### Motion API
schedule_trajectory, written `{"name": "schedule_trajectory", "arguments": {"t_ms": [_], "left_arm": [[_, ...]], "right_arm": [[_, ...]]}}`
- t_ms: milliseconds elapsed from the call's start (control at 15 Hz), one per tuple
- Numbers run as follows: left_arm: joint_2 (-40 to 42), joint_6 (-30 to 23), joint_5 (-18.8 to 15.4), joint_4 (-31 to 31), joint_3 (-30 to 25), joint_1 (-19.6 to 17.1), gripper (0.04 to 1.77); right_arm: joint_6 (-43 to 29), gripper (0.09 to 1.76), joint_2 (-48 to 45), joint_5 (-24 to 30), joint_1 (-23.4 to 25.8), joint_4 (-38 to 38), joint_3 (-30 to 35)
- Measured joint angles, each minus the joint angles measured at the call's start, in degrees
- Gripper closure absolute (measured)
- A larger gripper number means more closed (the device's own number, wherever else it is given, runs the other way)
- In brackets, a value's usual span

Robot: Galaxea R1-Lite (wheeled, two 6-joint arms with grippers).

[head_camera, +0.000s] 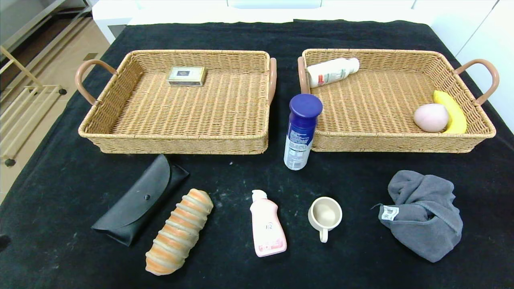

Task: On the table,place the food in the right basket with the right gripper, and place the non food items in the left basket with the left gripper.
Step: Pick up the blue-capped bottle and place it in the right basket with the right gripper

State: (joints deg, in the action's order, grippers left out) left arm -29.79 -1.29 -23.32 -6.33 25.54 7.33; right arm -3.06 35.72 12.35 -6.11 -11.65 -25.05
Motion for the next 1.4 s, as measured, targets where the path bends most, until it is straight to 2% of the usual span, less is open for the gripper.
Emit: {"name": "schedule_trajectory", "arguments": {"t_ms": [133,267,467,600,800,1000,1267,1400], "left_arm": [[-7.8,-0.2,-0.8,-3.3,2.4,4.4,0.09],[-14.3,-0.4,-1.2,-5.0,5.0,8.7,0.09],[-21.0,-0.1,-0.7,-4.9,7.6,12.2,0.09],[-23.5,0.0,-0.2,-4.7,8.7,14.1,0.09],[-25.2,-0.6,-0.2,-5.0,8.7,14.7,0.09],[-25.7,-0.7,0.5,-4.8,8.3,13.2,0.09],[-26.7,-0.3,0.6,-4.7,12.8,11.5,0.09],[-27.5,0.4,0.6,-4.6,13.2,11.5,0.09]], "right_arm": [[-0.2,0.14,7.1,-2.1,-7.2,-3.2,-2.4],[-0.4,0.14,13.6,-8.5,-15.9,-7.1,-4.0],[-0.5,0.14,22.1,-11.9,-22.1,-14.1,-5.0],[-0.6,0.14,25.4,-12.4,-23.9,-15.6,-5.1],[-0.6,0.14,27.3,-12.6,-24.8,-15.7,-4.5],[-0.5,0.14,28.3,-13.6,-25.6,-15.5,-4.6],[-0.4,0.14,29.1,-14.7,-26.0,-15.5,-4.5],[-0.4,0.14,29.1,-14.7,-26.0,-15.5,-4.6]]}}
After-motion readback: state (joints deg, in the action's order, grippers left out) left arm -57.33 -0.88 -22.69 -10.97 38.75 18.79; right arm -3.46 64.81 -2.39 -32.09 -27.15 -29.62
